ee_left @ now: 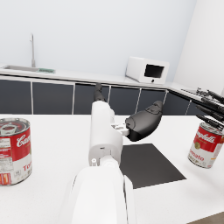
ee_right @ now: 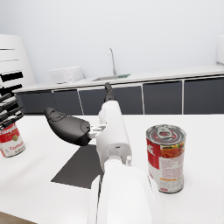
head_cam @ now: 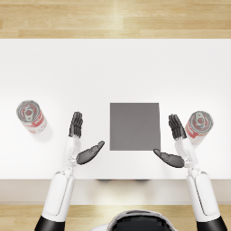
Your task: Pick up the red can on the left and place it in the middle, then pick up the red can on the right and place it on top of the can in the middle
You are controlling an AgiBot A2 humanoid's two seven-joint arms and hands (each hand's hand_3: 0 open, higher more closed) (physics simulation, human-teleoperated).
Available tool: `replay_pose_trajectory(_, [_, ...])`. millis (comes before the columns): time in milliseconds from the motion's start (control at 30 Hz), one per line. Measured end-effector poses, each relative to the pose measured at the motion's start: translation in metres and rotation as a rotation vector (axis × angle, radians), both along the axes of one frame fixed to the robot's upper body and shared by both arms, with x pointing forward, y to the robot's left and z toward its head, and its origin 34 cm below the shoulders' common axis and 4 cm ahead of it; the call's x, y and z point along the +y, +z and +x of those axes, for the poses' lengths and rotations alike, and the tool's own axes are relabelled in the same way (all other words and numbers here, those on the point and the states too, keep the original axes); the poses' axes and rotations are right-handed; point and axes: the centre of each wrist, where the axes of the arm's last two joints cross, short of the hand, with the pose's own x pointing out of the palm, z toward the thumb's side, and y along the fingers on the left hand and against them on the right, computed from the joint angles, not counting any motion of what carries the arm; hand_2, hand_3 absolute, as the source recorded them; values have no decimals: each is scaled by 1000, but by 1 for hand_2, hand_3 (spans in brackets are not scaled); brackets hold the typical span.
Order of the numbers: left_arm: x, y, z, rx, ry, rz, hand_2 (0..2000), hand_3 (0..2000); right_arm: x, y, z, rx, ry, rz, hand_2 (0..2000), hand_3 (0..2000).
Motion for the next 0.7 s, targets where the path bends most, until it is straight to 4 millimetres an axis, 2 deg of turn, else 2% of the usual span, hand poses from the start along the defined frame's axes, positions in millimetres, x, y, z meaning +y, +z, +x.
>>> replay_pose_trajectory(600, [0, 0, 0, 0, 0, 0, 0, 0, 0, 0, 0, 0, 0, 0, 0, 0])
replay_pose_trajectory(700, [-1, -1, 2, -72, -47, -11, 0, 0, 6, 0, -1, -42, -51, 49, 0, 0])
